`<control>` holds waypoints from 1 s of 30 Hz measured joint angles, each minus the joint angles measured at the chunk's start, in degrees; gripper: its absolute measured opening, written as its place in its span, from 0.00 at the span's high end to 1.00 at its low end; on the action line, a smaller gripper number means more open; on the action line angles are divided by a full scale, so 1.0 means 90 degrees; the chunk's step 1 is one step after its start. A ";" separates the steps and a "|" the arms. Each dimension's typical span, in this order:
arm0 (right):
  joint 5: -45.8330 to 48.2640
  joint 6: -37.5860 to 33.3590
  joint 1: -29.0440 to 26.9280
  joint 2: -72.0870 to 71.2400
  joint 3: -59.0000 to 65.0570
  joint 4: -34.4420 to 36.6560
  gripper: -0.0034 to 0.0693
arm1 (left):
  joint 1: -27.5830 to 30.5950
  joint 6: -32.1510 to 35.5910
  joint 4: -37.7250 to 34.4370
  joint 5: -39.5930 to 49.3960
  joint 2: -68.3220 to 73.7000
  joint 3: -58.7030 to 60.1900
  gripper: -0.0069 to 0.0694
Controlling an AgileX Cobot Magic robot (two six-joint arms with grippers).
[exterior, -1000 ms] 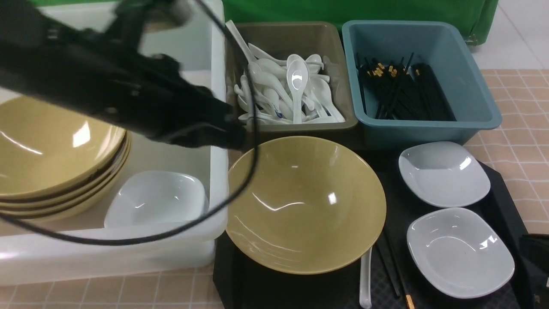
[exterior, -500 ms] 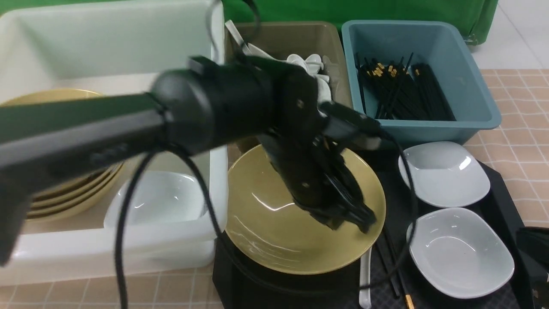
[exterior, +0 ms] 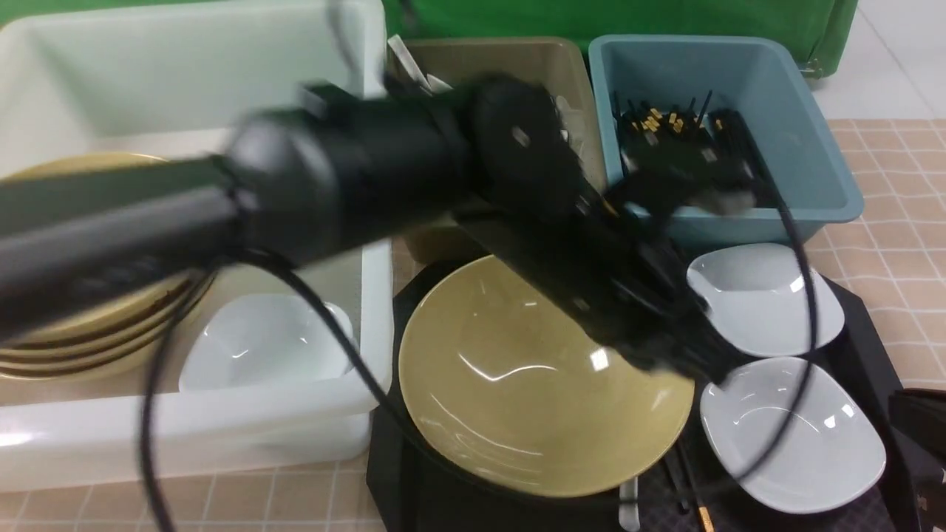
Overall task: On brown table put chopsticks spoon bowls plates into blue grey white boxes.
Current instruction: 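Grasp the large bowl on the tray by its rim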
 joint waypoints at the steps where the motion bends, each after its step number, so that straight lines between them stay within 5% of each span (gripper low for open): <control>1: 0.0000 0.0000 0.0000 0.0000 0.0000 0.0000 0.84 | 0.0033 0.0000 0.0055 0.0000 0.0000 0.0000 0.90; 7: 0.0000 0.0000 0.0000 0.0000 0.0000 0.0014 0.83 | 0.1017 -0.0300 0.1765 0.0000 -0.0181 -0.0007 0.74; 12: -0.0002 0.0000 0.0000 0.0000 0.0000 0.0027 0.83 | 0.1167 -0.0628 0.2516 -0.0202 0.0103 -0.0007 0.45; 18: -0.0008 0.0000 0.0000 0.0000 0.0000 0.0033 0.82 | 0.1167 -0.0734 0.2969 -0.0487 0.0712 -0.0007 0.26; 26: -0.0008 0.0000 0.0000 0.0000 0.0000 0.0033 0.81 | 0.1167 -0.0740 0.2866 -0.0451 0.1232 -0.0007 0.27; 30: -0.0008 0.0000 0.0000 0.0000 0.0000 0.0033 0.81 | 0.1167 -0.0740 0.2382 -0.0421 0.1262 -0.0007 0.41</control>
